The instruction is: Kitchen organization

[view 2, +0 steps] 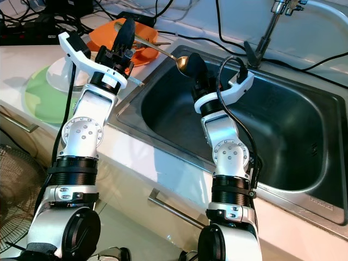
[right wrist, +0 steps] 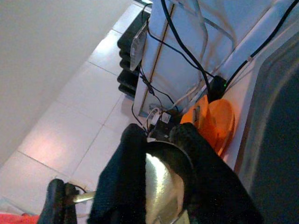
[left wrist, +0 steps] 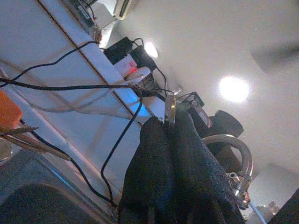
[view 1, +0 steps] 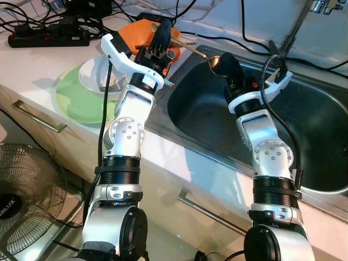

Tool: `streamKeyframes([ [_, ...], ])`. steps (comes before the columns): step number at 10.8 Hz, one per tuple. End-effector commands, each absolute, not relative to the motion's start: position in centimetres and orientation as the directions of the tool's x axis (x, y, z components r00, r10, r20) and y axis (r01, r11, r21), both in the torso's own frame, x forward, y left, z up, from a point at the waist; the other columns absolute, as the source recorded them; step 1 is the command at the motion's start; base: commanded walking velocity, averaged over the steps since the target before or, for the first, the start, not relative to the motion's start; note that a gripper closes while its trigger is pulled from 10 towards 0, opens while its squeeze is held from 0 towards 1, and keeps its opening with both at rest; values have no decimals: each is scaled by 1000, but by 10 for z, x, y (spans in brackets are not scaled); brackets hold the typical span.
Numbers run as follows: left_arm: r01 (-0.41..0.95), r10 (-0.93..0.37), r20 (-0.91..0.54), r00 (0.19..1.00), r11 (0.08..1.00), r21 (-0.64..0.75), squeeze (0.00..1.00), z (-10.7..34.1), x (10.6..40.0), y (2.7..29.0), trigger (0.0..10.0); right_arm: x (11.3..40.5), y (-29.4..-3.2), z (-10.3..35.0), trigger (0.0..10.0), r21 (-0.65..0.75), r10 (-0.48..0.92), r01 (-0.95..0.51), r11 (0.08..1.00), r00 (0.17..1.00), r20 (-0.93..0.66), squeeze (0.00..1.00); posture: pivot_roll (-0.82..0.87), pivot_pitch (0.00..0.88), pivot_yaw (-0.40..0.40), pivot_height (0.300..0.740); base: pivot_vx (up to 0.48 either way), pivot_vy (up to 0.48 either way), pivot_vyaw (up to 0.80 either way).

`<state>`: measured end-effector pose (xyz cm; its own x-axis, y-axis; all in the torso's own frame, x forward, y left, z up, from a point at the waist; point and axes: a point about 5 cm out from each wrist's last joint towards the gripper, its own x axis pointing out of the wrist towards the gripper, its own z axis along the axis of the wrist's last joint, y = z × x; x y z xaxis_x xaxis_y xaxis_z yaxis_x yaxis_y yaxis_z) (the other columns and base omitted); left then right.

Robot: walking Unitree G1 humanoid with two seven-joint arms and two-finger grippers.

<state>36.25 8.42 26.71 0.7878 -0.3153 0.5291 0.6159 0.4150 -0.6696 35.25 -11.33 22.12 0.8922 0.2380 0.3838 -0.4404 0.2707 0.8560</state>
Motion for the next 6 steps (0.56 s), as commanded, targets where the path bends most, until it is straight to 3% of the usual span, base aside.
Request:
streamKeyframes([
  [1, 598, -375, 479, 794, 339, -726, 0, 249, 356, 50, 10000, 347, -101, 219, 0, 870, 246, -441, 220, 888, 388, 0, 28, 94, -15, 740, 0, 0, 0],
  [3, 592, -390, 461, 797, 351, -726, 0, 246, 356, 48, 10000, 347, -102, 219, 0, 873, 241, -441, 210, 888, 390, 0, 27, 95, -14, 740, 0, 0, 0],
  [4, 587, -397, 450, 800, 364, -723, 224, 245, 356, 46, 10000, 347, -103, 220, 0, 876, 236, -441, 197, 888, 394, 0, 27, 95, -14, 740, 0, 0, 0],
  [5, 583, -401, 441, 803, 377, -720, 1000, 244, 356, 46, 10000, 347, -103, 220, 0, 877, 235, -441, 191, 888, 395, 0, 27, 95, -14, 740, 0, 0, 0],
  [6, 580, -407, 431, 805, 391, -715, 1000, 242, 357, 45, 10000, 347, -102, 220, 0, 879, 233, -440, 183, 888, 396, 0, 28, 94, -12, 740, 0, 0, 0],
])
